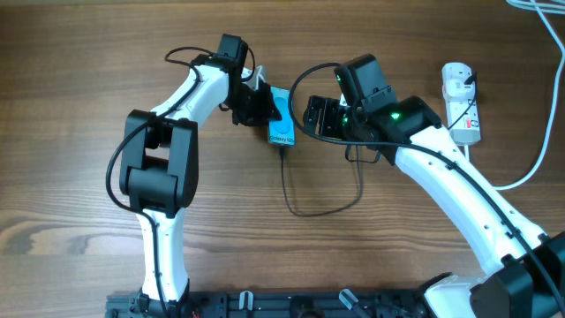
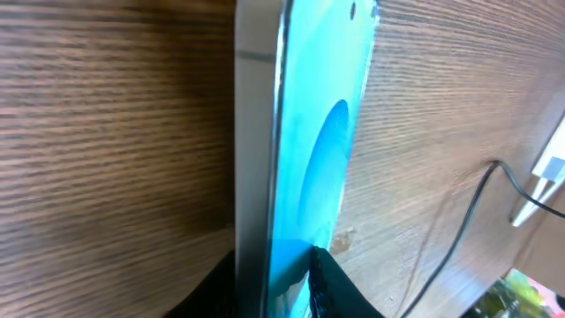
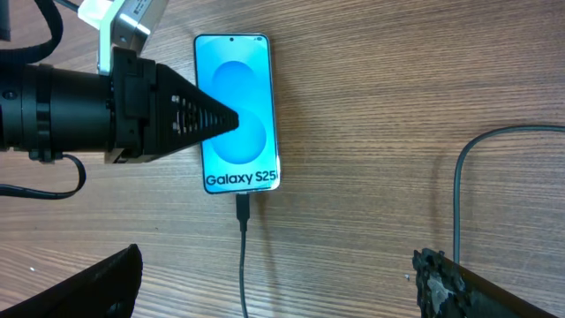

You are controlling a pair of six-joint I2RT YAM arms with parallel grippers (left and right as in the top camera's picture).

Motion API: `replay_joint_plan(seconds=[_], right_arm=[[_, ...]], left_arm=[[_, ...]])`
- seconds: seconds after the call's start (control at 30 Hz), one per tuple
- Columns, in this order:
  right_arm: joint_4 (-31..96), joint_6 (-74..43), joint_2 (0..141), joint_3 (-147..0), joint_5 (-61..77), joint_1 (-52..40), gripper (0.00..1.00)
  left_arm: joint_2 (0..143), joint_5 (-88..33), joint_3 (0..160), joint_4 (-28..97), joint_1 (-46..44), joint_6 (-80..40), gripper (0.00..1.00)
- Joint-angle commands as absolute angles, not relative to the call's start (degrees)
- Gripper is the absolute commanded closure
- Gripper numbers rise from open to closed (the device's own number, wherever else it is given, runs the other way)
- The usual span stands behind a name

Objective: Plug charger to phone and switch on socket
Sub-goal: 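Lay the phone flat on the table with the left gripper and open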

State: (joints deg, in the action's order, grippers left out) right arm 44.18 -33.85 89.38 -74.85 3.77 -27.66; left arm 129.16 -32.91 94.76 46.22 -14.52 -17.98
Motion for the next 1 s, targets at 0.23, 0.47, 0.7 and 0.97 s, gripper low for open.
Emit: replay_joint_plan(seconds=[0.23,0.47,0.7,0.97], right_arm=[[44.4,-34.5,88.9,-75.7,2.6,-27.5,0.0],[44.4,-34.5,88.9,-75.7,2.6,-27.5,0.0],[44.6,-34.5,88.9,-75.7,2.6,-27.5,0.0],[45.4,-34.5,88.9,-75.7,2.6,-27.5,0.0]], left_arm=[[130.2,-24.7,94.5,47.1,-14.5,-18.3,0.68],[130.2,-23.2,94.5,47.1,-14.5,-18.3,0.64],[130.2,-22.4,94.5,47.1,-14.5,-18.3,0.64],[130.2,-22.4,94.5,47.1,-14.5,-18.3,0.54]])
